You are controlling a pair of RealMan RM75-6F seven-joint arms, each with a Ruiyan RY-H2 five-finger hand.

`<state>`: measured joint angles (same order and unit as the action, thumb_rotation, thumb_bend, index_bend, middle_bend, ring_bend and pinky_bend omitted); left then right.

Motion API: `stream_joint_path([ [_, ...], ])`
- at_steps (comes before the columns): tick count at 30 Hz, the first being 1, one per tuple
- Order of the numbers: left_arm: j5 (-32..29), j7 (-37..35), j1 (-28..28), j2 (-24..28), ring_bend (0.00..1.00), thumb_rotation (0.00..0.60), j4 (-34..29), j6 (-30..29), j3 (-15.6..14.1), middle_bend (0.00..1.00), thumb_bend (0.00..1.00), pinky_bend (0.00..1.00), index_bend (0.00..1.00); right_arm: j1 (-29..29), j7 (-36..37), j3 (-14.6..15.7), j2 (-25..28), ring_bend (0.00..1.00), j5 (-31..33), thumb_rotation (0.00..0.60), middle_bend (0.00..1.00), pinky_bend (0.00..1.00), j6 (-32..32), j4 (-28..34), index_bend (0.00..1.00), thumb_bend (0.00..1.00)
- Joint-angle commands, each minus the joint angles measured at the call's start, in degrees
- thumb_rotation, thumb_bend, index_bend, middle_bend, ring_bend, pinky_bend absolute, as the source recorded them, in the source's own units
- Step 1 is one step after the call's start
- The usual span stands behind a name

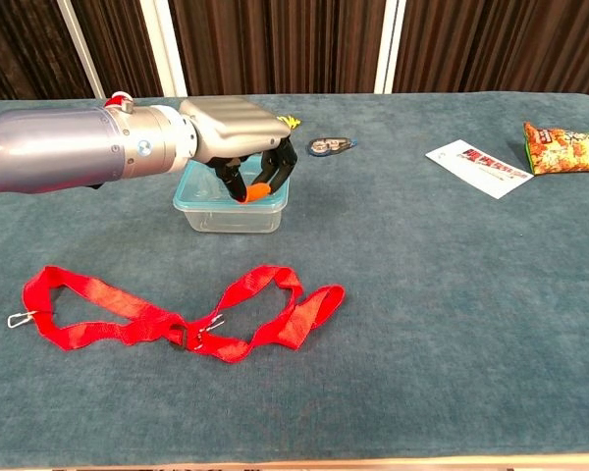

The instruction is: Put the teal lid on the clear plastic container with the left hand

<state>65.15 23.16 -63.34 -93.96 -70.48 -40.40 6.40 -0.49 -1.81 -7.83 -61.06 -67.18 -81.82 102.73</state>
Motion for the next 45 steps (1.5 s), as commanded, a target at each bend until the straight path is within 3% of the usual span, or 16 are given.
stream_joint_path([
  [1, -0.1, -0.3, 0.1, 0.2, 0.33, 0.6, -0.5, 0.3, 0.1, 0.57, 0.49, 0.26, 0.71, 0.0, -0.1, 0.0, 0.0, 0.02, 0.0, 0.6, 0.04, 0.0, 0.0, 0.0, 0.06, 0.39],
  [20, -1.5, 0.3, 0.0, 0.0, 0.33, 0.6, 0.0, 2.0, -0.3, 0.58, 0.49, 0.26, 0.72, 0.0, -0.4, 0.0, -0.1, 0.02, 0.4, 0.6, 0.04, 0.0, 0.0, 0.2, 0.06, 0.39],
  [45, 1.0, 3.4, 1.1, -1.8, 0.33, 0.6, 0.4, -0.7, -1.7, 0.58, 0.49, 0.26, 0.72, 0.1, -0.4, -0.2, 0.1, 0.02, 1.2, 0.6, 0.04, 0.0, 0.4, 0.6, 0.06, 0.39],
])
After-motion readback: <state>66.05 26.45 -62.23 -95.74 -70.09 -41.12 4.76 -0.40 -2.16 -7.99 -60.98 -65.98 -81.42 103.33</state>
